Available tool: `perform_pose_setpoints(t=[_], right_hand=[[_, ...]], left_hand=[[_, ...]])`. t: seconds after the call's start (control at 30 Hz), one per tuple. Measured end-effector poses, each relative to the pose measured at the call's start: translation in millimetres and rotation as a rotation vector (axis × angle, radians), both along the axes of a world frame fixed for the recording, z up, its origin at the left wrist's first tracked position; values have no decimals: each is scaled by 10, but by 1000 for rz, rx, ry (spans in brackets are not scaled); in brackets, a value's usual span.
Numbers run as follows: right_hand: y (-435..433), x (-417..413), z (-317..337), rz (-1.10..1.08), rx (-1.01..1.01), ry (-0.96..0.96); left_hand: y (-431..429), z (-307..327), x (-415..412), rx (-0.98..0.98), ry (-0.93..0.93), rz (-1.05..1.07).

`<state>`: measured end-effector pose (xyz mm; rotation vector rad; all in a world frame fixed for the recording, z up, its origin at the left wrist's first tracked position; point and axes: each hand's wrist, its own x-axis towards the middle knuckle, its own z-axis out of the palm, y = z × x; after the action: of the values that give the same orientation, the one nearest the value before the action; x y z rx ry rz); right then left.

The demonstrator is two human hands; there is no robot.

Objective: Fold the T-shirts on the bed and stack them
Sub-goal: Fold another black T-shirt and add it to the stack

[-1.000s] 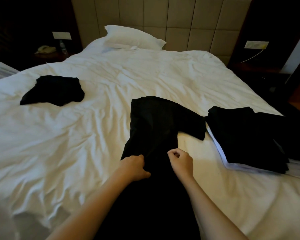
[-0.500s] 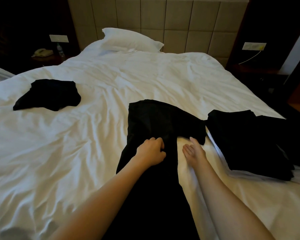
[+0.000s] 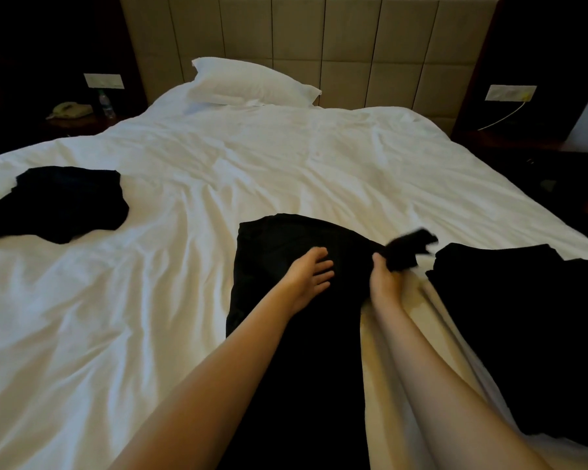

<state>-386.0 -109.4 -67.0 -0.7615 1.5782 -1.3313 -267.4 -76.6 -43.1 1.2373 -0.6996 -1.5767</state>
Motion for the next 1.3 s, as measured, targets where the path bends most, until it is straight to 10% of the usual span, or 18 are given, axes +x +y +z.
perform_pose_setpoints(t=[0.13,0.23,0.4,0.63,0.77,0.87,1.0,1.3], right_hand=[[18,297,216,429,-472,719],[26,490,256,1085,-323,1130],[5,467,175,1167,-149,772],[-95,390,15,1260,2,963],[-192,386,-35,708,-117,726],[-246,369,-20,373,75,384],[-399,262,63,491,332,17],[-562,348,-92,464,110,90]], left_hand=[[-215,-27,216,-4,258,111],[-267,-33,473,-20,362,235],[-284,-82,811,79,-76,253],[-327,-214,977,-90,-823,161],[-253,-234,1074,-124,-1164,247],[-282,-238,1231,53,-967,303],[-328,-181,1394,258,-449,129],[-615,-237,1397,-72,-415,142]])
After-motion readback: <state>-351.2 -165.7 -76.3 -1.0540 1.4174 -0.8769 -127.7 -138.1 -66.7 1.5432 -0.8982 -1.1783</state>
